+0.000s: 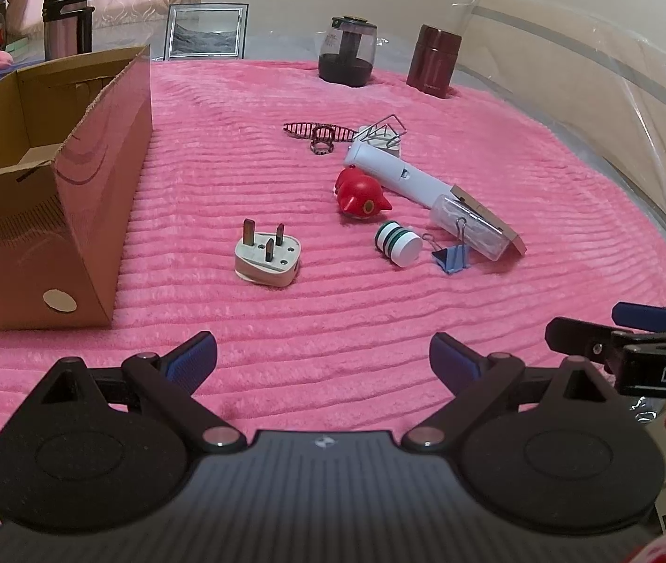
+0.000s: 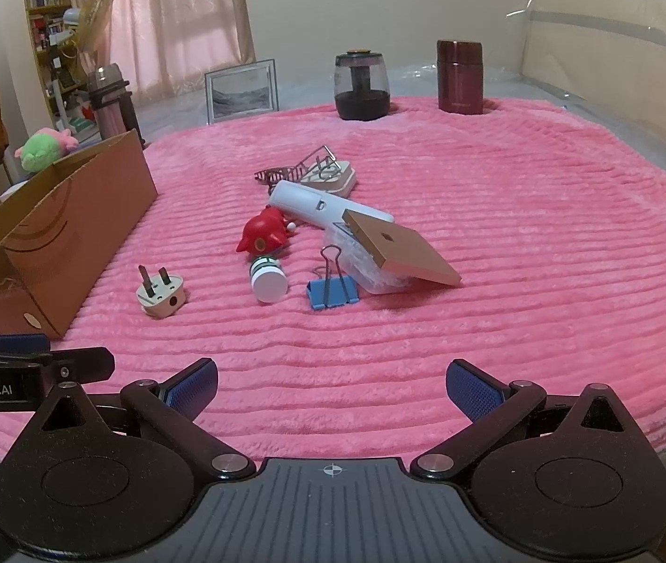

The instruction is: Organize rigid objects

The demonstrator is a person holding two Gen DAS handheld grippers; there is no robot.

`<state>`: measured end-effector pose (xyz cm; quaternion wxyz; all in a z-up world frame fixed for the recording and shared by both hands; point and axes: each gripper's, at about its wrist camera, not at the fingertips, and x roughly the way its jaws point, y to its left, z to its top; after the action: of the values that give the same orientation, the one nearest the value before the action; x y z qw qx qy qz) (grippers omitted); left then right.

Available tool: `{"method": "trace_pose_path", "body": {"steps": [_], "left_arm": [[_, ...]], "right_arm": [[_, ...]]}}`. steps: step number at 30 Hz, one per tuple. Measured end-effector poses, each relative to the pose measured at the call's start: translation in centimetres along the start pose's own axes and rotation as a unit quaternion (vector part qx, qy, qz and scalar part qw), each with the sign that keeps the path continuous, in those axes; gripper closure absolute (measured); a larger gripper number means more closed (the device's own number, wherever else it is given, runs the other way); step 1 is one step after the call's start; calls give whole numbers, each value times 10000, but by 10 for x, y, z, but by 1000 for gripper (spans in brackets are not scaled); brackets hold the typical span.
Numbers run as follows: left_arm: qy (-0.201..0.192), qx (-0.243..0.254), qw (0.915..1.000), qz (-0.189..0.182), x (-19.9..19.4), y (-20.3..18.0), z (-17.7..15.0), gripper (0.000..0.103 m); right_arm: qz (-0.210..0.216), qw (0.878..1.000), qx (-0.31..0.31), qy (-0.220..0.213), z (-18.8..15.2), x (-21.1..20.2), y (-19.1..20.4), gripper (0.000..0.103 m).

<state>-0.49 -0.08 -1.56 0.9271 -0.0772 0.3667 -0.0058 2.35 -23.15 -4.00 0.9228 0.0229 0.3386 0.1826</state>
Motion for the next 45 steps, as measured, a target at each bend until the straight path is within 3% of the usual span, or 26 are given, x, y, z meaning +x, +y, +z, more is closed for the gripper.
{"method": "trace_pose_path", "body": {"steps": [17, 19, 28, 36, 45], "left_arm": [[-211, 577, 9978, 237, 61, 18, 23, 12], [-198, 618, 9975, 285, 70, 20, 24, 14], [-187, 838, 9956, 383, 110, 29, 29, 24], [-147, 912, 9953, 284, 124, 34, 35, 58], [-166, 727, 9969, 235, 113, 35, 29, 58]], "right_arm": [[410, 9989, -164, -184, 12, 43, 7, 3], [449, 9986, -229, -182, 13, 51, 10, 12], [521, 9974, -479, -101, 20, 87, 17, 33], [586, 9959, -671, -130, 28, 109, 29, 44], [444, 9933, -1062, -88, 37, 141, 45, 56]]}}
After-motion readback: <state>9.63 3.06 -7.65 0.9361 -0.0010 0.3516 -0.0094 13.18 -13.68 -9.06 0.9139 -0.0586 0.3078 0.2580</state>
